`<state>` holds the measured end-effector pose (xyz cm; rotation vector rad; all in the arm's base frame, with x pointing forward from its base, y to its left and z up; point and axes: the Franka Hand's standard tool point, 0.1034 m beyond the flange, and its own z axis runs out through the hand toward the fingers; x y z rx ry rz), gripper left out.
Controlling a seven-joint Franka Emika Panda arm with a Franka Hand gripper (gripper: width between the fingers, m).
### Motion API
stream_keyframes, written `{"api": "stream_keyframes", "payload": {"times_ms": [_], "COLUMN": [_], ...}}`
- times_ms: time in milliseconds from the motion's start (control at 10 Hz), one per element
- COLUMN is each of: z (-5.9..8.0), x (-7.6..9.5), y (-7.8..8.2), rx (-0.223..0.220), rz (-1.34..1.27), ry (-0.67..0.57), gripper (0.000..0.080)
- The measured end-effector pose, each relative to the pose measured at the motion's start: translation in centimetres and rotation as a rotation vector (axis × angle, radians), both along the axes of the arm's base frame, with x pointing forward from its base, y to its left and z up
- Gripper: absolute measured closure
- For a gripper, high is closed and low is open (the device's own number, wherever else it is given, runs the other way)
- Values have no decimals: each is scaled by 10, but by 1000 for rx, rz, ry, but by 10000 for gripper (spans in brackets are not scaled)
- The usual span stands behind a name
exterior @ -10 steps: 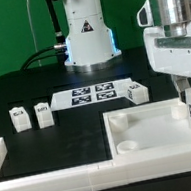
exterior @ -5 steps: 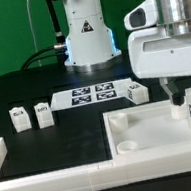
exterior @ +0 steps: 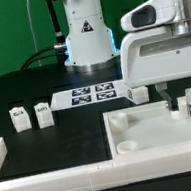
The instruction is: Assemble one leg
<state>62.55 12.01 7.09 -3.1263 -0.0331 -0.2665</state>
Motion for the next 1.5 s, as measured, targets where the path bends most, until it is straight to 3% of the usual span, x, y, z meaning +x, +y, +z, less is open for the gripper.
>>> {"api": "stream_keyframes", "payload": {"times_ms": [300, 500, 600, 700, 900, 1500], "z": [0, 0, 0, 0, -1, -5], "x": [2, 2, 2, 1, 1, 0], "y": [-6, -6, -6, -6, -6, 0], "rx": [-61, -59, -59, -59, -56, 94], "rz": [194, 178, 178, 178, 156, -726], "ry": [-3, -2, -2, -1, -1, -22], "gripper": [151, 421, 421, 508, 508, 508]}}
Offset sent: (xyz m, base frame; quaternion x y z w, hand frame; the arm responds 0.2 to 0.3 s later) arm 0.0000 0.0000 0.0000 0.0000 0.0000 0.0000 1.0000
